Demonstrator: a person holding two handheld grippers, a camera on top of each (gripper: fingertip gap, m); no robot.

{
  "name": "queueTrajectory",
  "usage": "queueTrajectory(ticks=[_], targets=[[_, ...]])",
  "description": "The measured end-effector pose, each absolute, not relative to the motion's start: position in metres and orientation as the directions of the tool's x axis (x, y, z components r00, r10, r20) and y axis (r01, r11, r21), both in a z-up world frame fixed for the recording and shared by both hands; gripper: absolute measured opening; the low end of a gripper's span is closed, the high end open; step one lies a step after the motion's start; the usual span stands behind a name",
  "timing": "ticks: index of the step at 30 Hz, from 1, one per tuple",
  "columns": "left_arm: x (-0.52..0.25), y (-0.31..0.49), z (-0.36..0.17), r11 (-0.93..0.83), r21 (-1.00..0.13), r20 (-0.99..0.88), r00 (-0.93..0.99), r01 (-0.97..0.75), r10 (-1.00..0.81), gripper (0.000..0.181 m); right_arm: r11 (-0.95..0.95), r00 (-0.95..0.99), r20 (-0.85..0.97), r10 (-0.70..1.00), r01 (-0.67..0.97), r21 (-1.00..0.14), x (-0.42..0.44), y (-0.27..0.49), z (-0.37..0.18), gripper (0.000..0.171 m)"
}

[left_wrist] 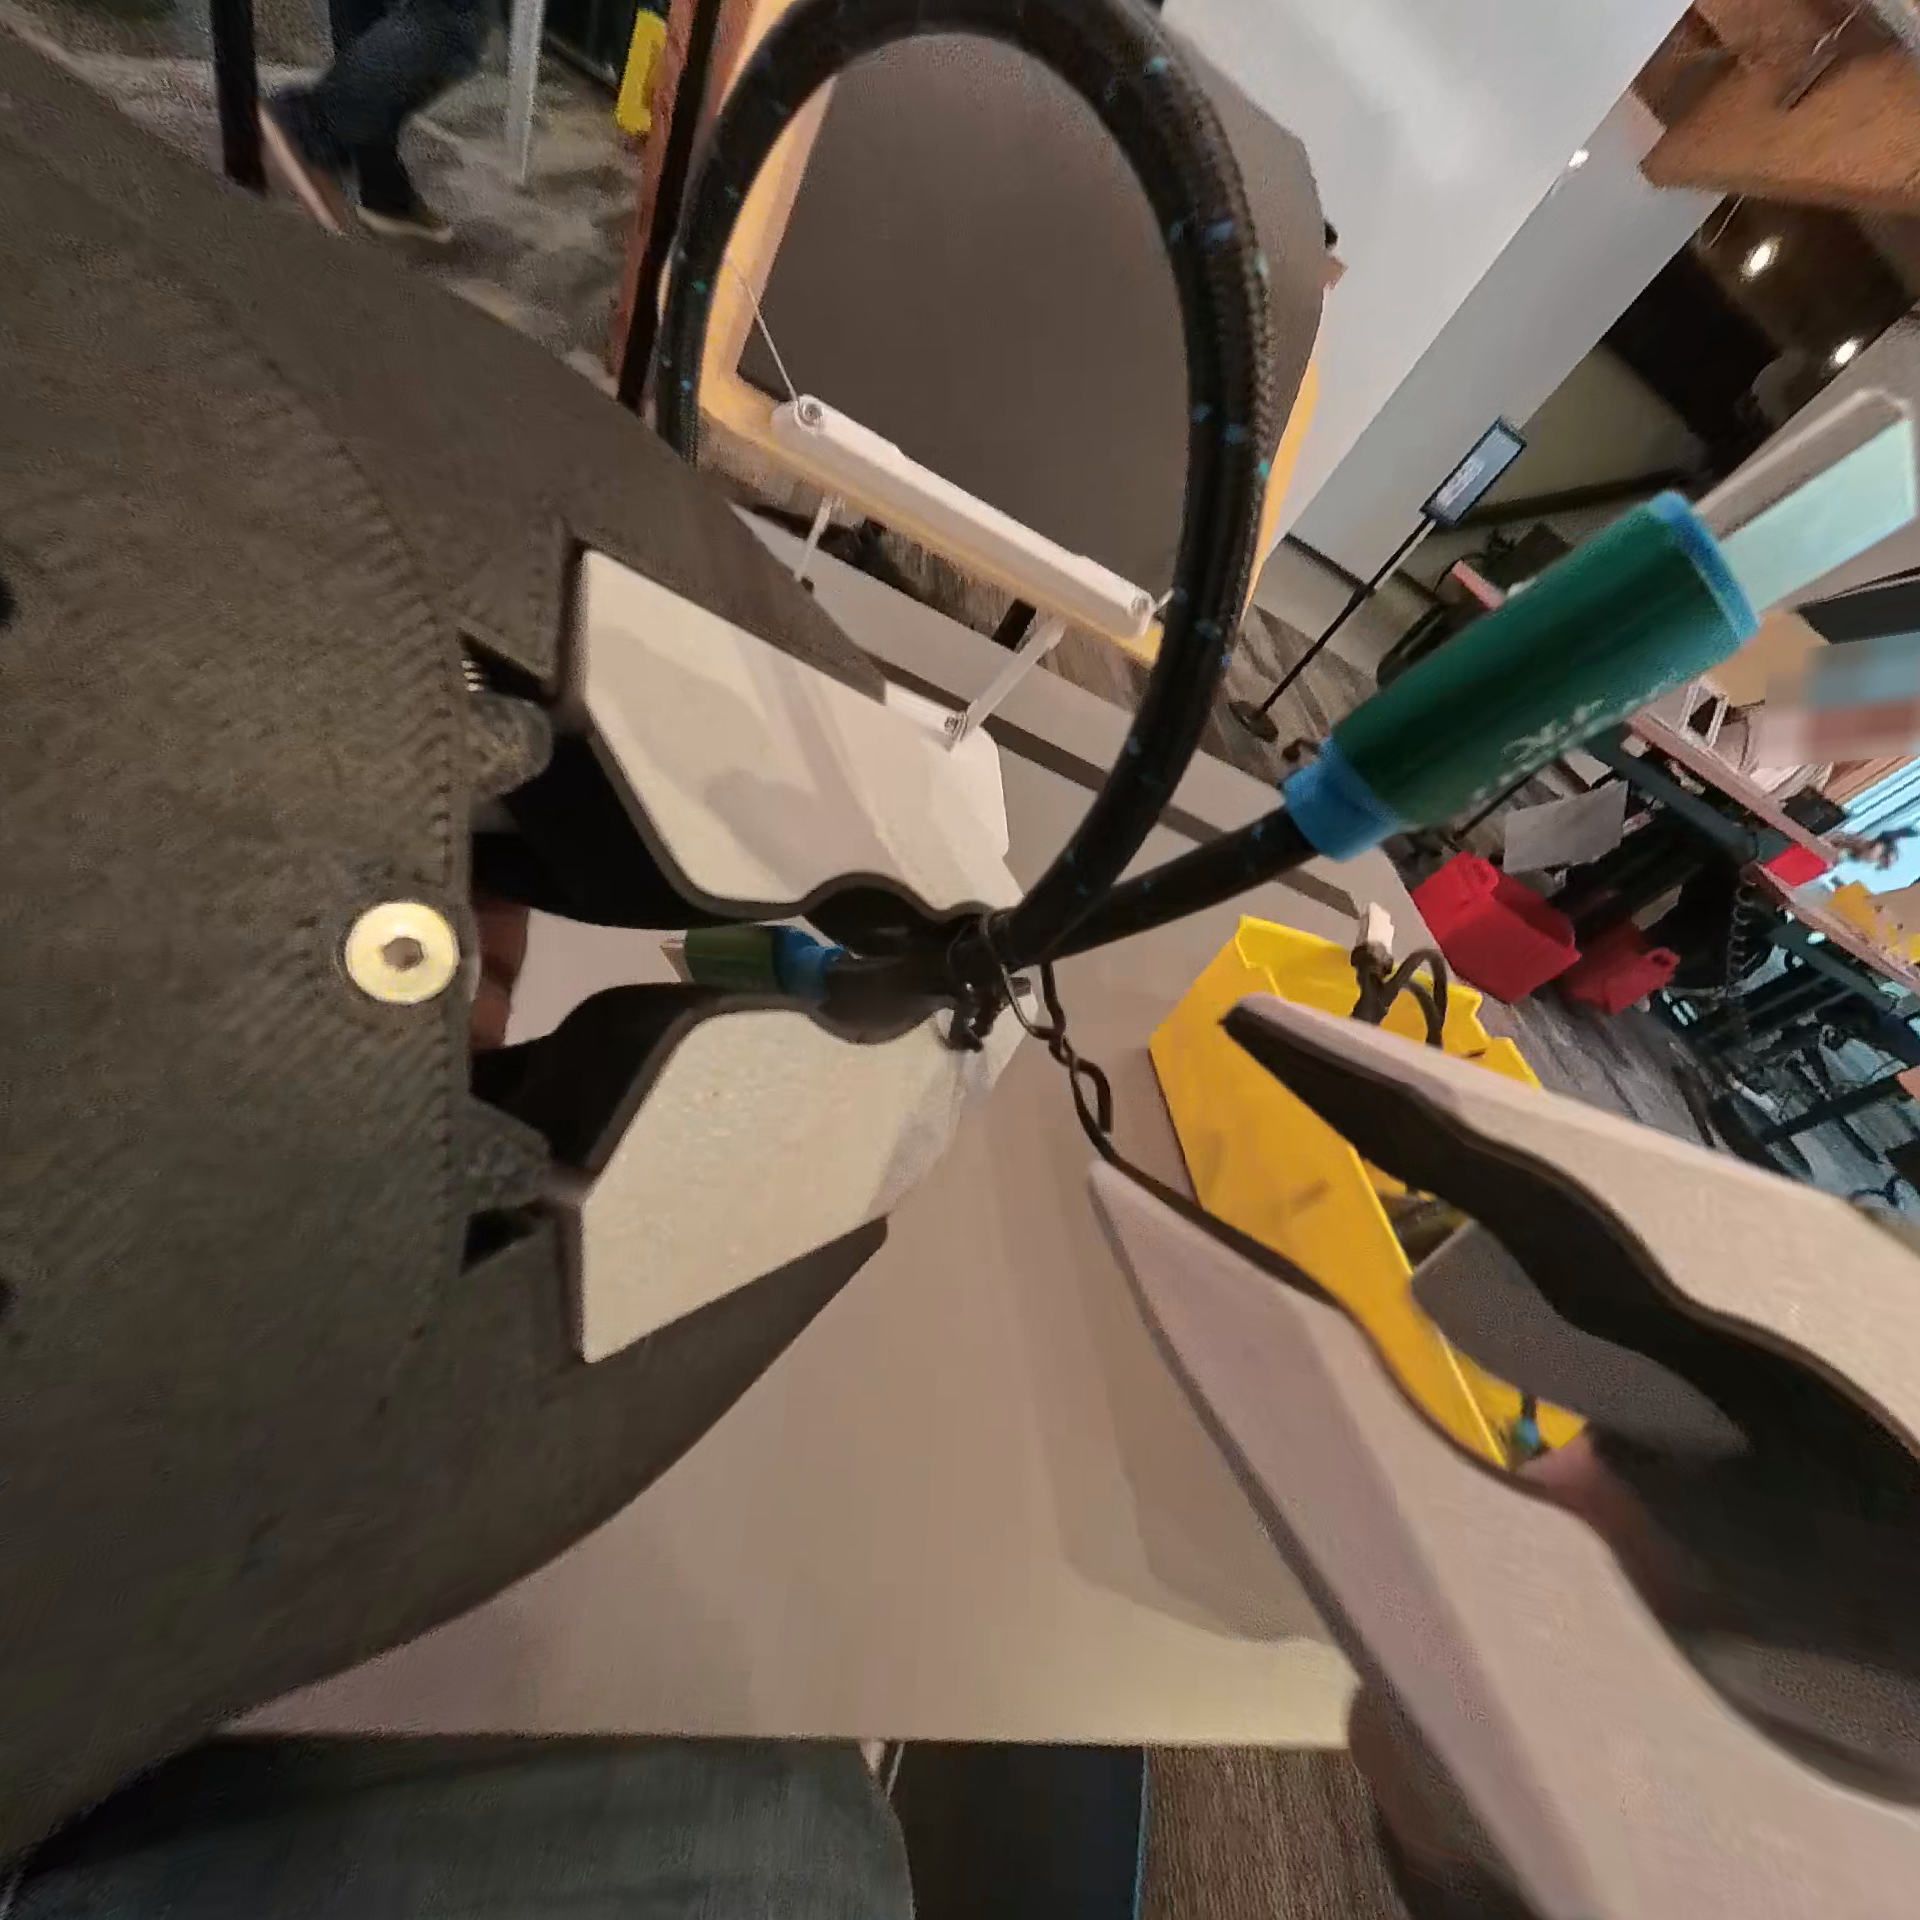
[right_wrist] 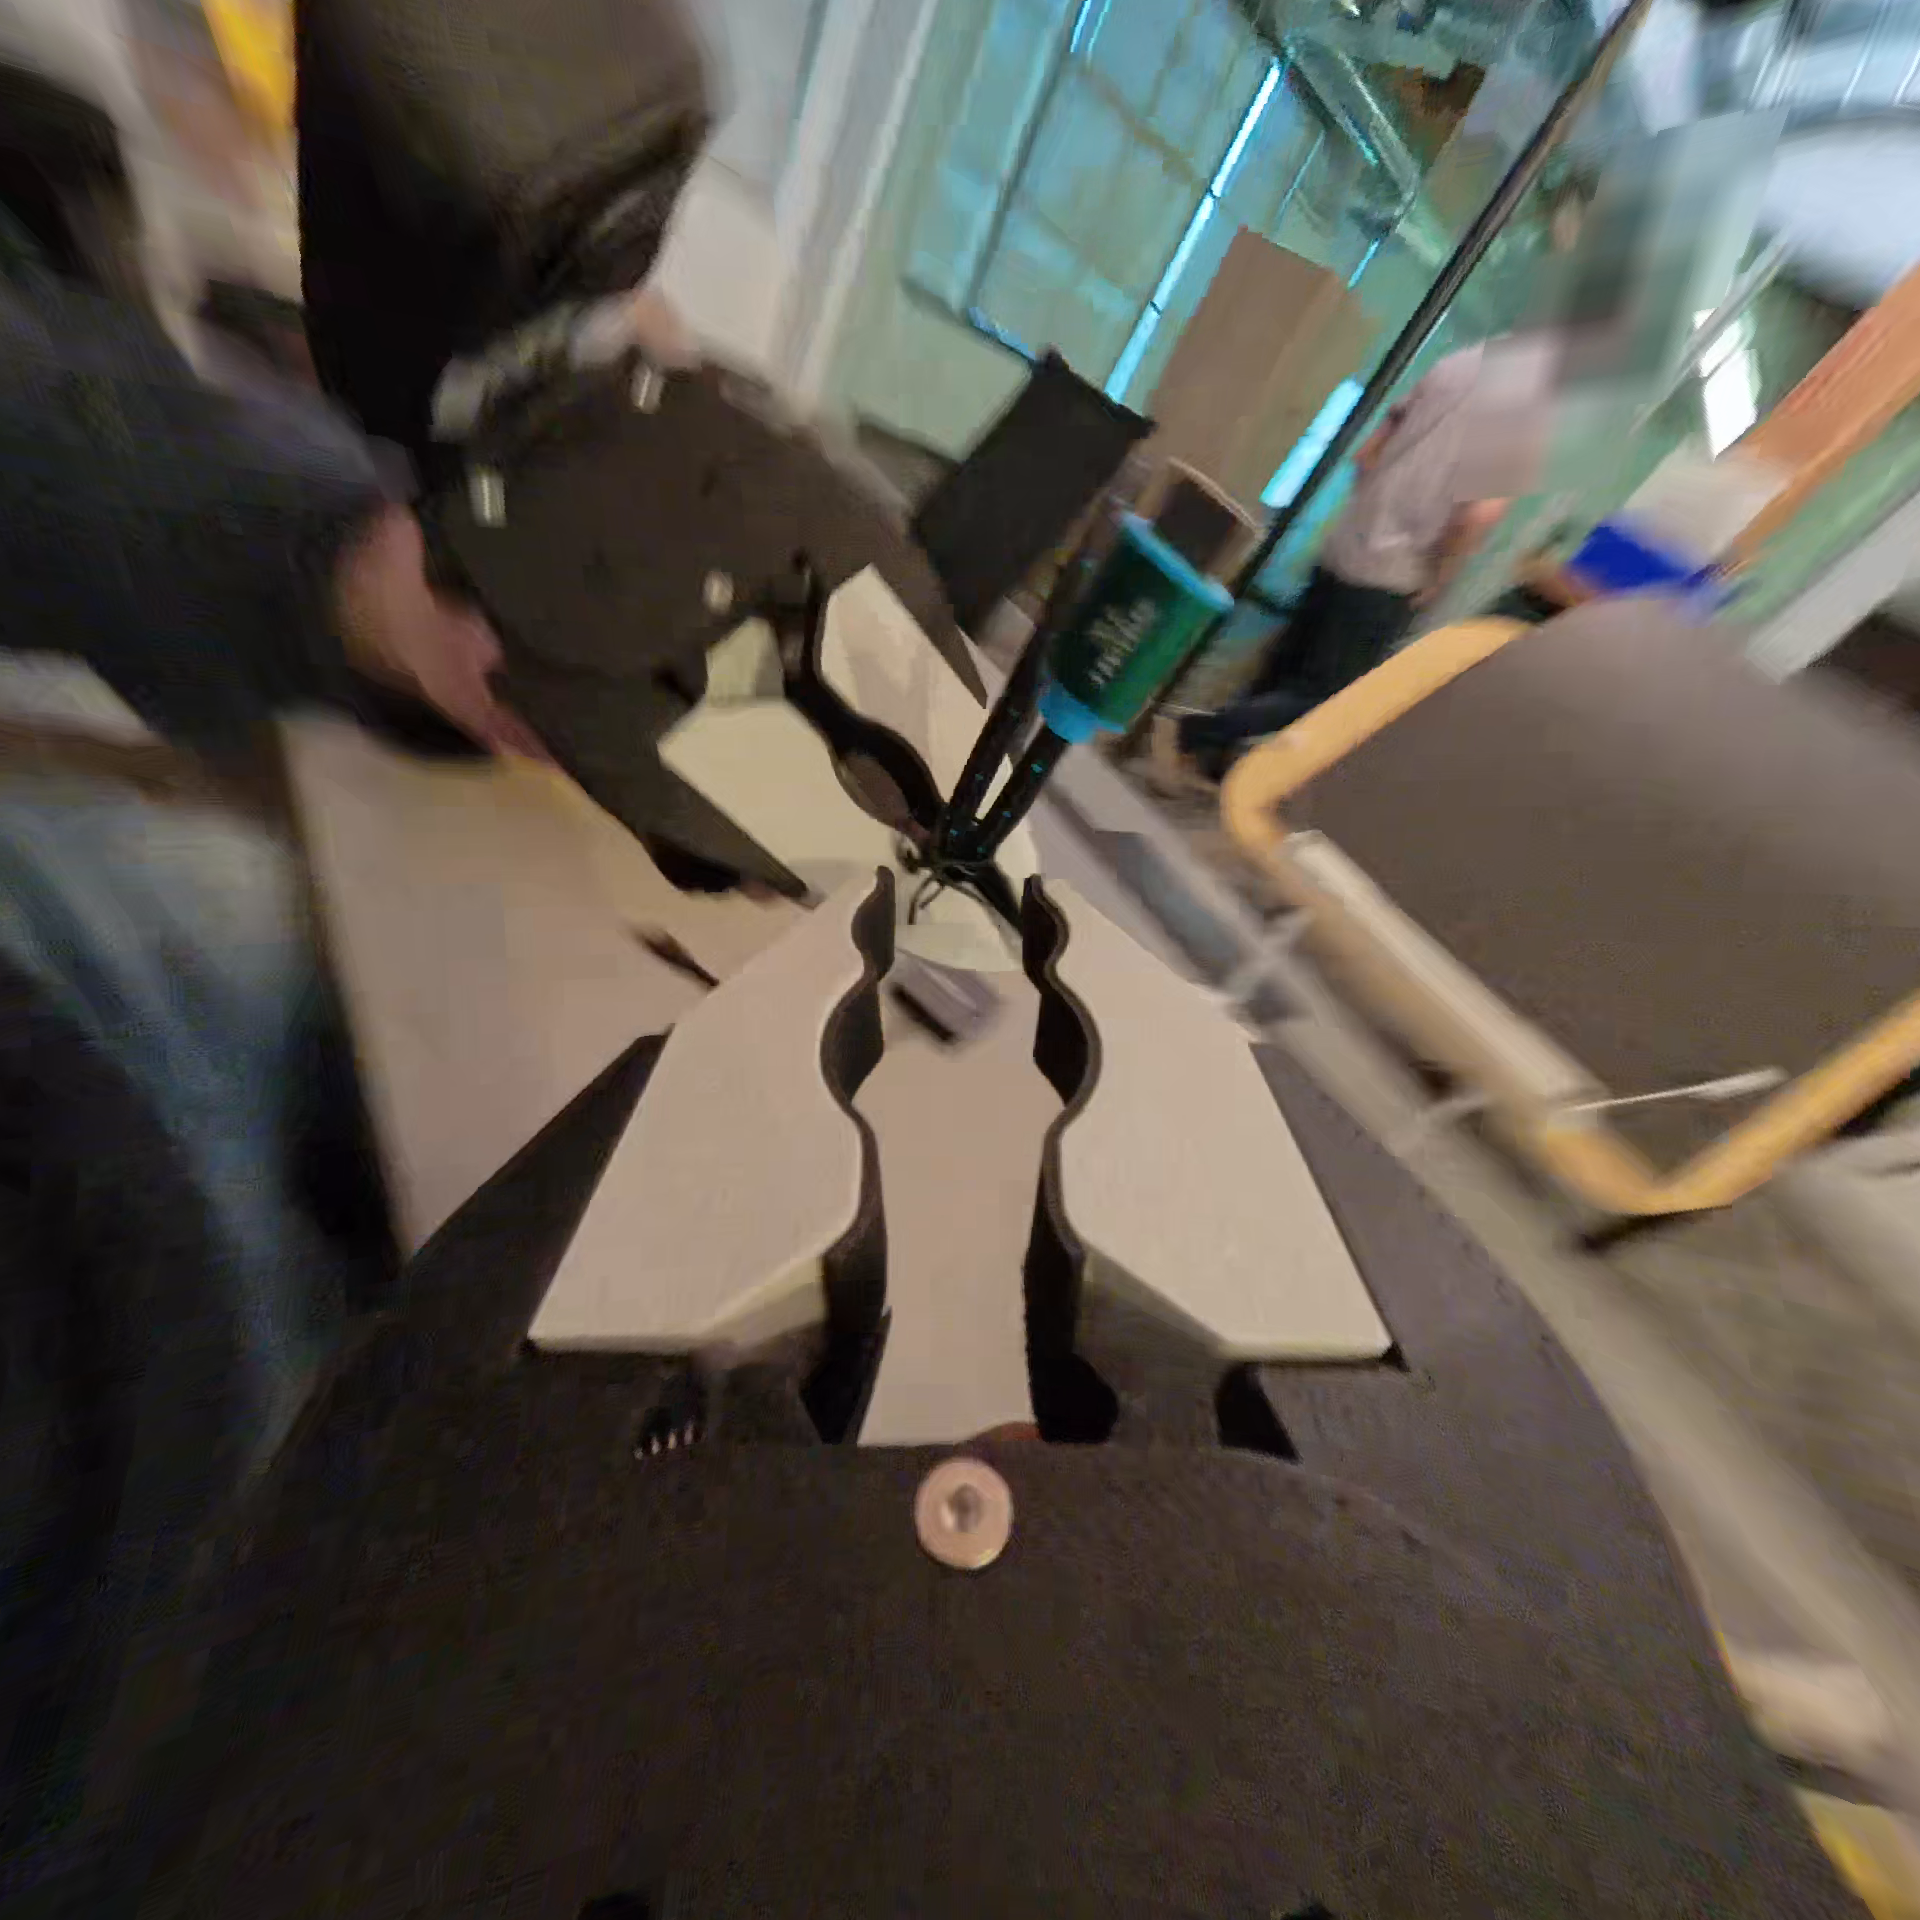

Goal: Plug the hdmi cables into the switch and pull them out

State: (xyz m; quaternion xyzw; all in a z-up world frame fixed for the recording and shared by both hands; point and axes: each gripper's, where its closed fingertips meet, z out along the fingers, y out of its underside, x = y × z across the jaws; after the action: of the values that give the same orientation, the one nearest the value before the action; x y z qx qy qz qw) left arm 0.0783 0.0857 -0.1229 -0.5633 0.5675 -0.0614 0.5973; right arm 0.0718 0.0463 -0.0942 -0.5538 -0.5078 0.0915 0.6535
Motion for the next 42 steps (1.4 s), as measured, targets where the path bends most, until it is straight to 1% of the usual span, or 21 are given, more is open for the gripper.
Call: queueTrajectory(ticks=[1, 2, 3, 7, 10, 14, 17, 20, 22, 23, 24, 26, 28, 31, 32, 34, 36, 37, 39, 40, 42], targets=[[0.079, 0.084, -0.124, 0.349, -0.749, -0.596, 0.344, -0.563, -0.725, 0.005, 0.46, 0.385, 0.716, 0.583, 0.57, -0.681, 0.071, 0.047, -0.098, 0.021], [0.08, 0.083, -0.124, 0.345, -0.755, -0.589, 0.345, -0.557, -0.73, 0.005, 0.52, 0.291, 0.816, 0.499, 0.653, -0.55, 0.068, 0.047, -0.102, 0.019], [0.08, 0.082, -0.124, 0.339, -0.758, -0.582, 0.342, -0.557, -0.738, 0.005, 0.55, 0.228, 0.865, 0.446, 0.693, -0.466, 0.066, 0.047, -0.105, 0.019], [0.08, 0.082, -0.124, 0.333, -0.758, -0.578, 0.34, -0.561, -0.742, 0.005, 0.574, 0.164, 0.919, 0.358, 0.738, -0.355, 0.064, 0.051, -0.104, 0.014], [0.081, 0.081, -0.123, 0.34, -0.752, -0.587, 0.337, -0.565, -0.736, 0.005, 0.585, 0.141, 0.932, 0.334, 0.744, -0.322, 0.062, 0.051, -0.103, 0.002], [0.081, 0.081, -0.124, 0.342, -0.75, -0.589, 0.338, -0.566, -0.734, 0.004, 0.575, 0.153, 0.92, 0.361, 0.74, -0.349, 0.062, 0.051, -0.103, 0.0], [0.081, 0.082, -0.124, 0.351, -0.742, -0.603, 0.341, -0.571, -0.721, 0.004, 0.523, 0.227, 0.858, 0.461, 0.711, -0.47, 0.062, 0.052, -0.104, 0.0], [0.08, 0.083, -0.12, 0.379, -0.728, -0.635, 0.353, -0.572, -0.687, 0.004, 0.386, 0.374, 0.658, 0.653, 0.583, -0.715, 0.06, 0.05, -0.1, 0.0], [0.079, 0.082, -0.114, 0.413, -0.71, -0.67, 0.367, -0.571, -0.645, 0.003, 0.145, 0.463, 0.289, 0.838, 0.321, -0.936, 0.058, 0.046, -0.095, 0.0], [0.079, 0.083, -0.109, 0.441, -0.688, -0.702, 0.372, -0.577, -0.607, 0.003, -0.025, 0.446, 0.042, 0.894, 0.143, -0.989, 0.058, 0.044, -0.092, 0.0], [0.078, 0.083, -0.106, 0.467, -0.659, -0.735, 0.374, -0.589, -0.565, 0.003, -0.215, 0.374, -0.216, 0.902, -0.044, -0.976, 0.059, 0.043, -0.088, 0.0], [0.077, 0.084, -0.101, 0.499, -0.629, -0.77, 0.391, -0.596, -0.503, 0.003, -0.543, 0.14, -0.607, 0.783, -0.323, -0.775, 0.066, 0.045, -0.086, 0.0], [0.076, 0.086, -0.1, 0.537, -0.577, -0.816, 0.399, -0.616, -0.419, 0.002, -0.689, -0.036, -0.756, 0.653, -0.443, -0.573, 0.064, 0.044, -0.093, 0.0], [0.076, 0.085, -0.099, 0.572, -0.545, -0.838, 0.41, -0.613, -0.359, 0.001, -0.759, -0.203, -0.807, 0.555, -0.521, -0.391, 0.059, 0.038, -0.095, 0.0], [0.076, 0.085, -0.101, 0.566, -0.548, -0.836, 0.406, -0.616, -0.368, 0.002, -0.753, -0.193, -0.809, 0.555, -0.529, -0.391, 0.058, 0.039, -0.098, 0.0], [0.075, 0.087, -0.103, 0.555, -0.558, -0.83, 0.404, -0.617, -0.385, 0.002, -0.7, -0.13, -0.767, 0.628, -0.527, -0.483, 0.058, 0.04, -0.095, 0.0], [0.074, 0.089, -0.105, 0.52, -0.603, -0.795, 0.41, -0.605, -0.446, 0.001, -0.583, 0.018, -0.669, 0.743, -0.474, -0.661, 0.058, 0.039, -0.091, 0.007], [0.073, 0.09, -0.104, 0.509, -0.622, -0.78, 0.419, -0.595, -0.464, 0.001, -0.493, 0.127, -0.586, 0.8, -0.418, -0.763, 0.059, 0.04, -0.091, 0.017], [0.071, 0.092, -0.104, 0.484, -0.656, -0.749, 0.421, -0.579, -0.512, 0.001, -0.254, 0.351, -0.32, 0.88, -0.223, -0.941, 0.062, 0.042, -0.093, 0.023], [0.071, 0.093, -0.104, 0.467, -0.675, -0.73, 0.424, -0.572, -0.536, 0.001, -0.11, 0.441, -0.136, 0.887, -0.084, -0.99, 0.065, 0.044, -0.094, 0.026], [0.072, 0.093, -0.107, 0.441, -0.698, -0.702, 0.418, -0.564, -0.577, 0.001, 0.183, 0.522, 0.273, 0.808, 0.218, -0.959, 0.07, 0.046, -0.093, 0.025]])
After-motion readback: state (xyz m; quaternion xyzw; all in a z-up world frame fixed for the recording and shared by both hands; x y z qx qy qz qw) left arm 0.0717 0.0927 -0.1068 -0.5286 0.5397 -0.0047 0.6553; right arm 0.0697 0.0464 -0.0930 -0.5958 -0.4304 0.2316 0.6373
